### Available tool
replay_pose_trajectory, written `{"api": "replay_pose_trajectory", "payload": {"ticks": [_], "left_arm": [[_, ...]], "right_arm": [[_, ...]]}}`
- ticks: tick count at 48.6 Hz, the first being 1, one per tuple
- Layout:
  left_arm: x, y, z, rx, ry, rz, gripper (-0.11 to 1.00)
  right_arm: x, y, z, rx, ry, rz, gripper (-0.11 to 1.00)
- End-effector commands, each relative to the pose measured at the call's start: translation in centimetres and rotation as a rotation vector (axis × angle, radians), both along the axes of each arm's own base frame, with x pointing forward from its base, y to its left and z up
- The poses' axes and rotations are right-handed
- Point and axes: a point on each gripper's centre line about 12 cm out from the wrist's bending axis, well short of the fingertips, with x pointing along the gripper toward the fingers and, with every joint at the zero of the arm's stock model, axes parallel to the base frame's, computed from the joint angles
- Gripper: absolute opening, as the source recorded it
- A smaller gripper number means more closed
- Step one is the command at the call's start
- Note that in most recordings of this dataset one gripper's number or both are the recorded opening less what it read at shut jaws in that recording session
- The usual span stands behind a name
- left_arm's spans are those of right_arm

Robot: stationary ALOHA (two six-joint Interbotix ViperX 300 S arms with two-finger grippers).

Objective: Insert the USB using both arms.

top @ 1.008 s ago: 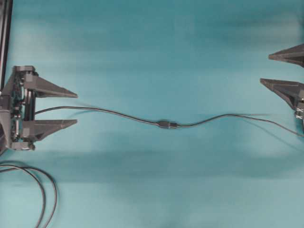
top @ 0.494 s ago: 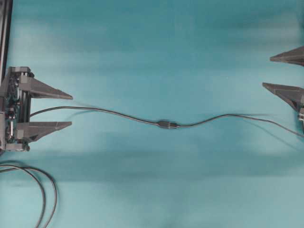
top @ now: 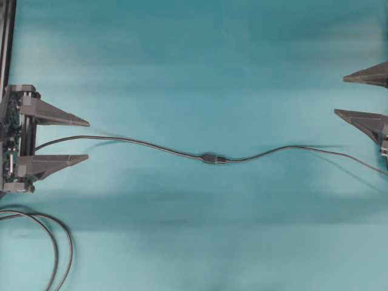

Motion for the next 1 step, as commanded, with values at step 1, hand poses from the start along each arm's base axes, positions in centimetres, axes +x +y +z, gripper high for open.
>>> {"api": "replay_pose_trajectory", "payload": {"ticks": [1], "left_arm": [[-0.02,-0.08,0.16,0.004,-0.008,-0.004,0.78]], "right_arm": [[0.16,0.05,0.42,0.001,-0.008,0.002,0.82]]}}
